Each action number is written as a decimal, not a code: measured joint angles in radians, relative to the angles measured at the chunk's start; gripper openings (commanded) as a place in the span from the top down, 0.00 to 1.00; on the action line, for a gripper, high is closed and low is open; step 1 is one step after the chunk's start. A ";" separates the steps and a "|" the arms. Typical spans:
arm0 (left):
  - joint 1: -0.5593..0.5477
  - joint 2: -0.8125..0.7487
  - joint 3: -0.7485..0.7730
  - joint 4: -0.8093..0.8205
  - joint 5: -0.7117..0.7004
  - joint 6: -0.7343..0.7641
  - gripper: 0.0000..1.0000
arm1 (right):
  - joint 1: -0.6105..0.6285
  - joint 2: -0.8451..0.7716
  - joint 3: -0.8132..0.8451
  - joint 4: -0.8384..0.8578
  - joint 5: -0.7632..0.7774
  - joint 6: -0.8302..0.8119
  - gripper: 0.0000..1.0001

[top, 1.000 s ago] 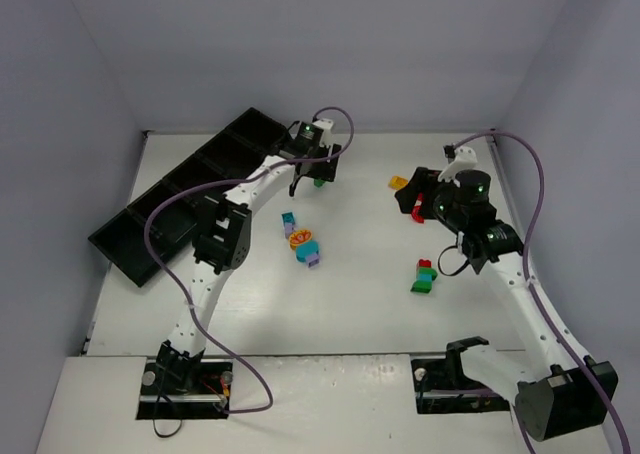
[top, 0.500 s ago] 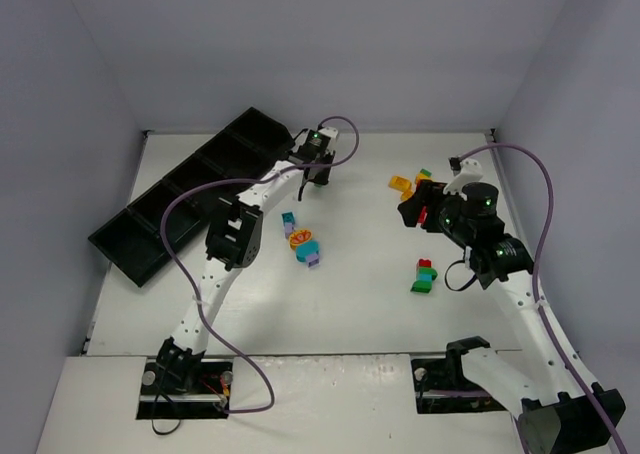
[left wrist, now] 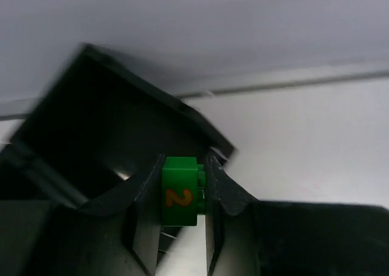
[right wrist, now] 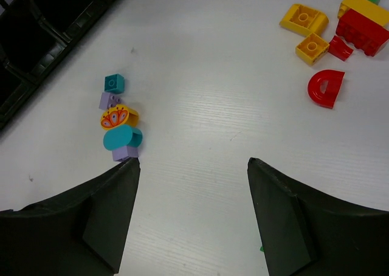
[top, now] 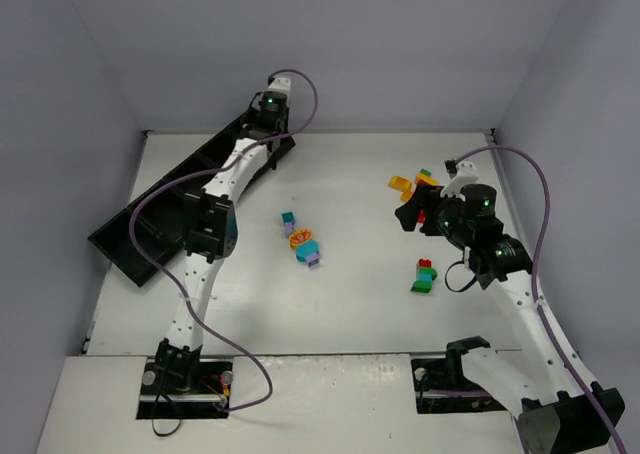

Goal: Sort the legos into containers by color

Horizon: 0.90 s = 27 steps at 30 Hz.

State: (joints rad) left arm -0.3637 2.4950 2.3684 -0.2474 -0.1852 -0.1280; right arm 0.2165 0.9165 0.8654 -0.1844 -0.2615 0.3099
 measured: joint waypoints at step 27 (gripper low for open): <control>0.015 -0.356 -0.408 -0.048 0.147 -0.047 0.31 | 0.000 0.027 0.000 -0.008 0.028 0.014 0.30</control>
State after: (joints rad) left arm -0.3485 2.1395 1.9606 -0.2958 -0.0383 -0.1745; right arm 0.2165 0.9432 0.8654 -0.1925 -0.2337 0.3237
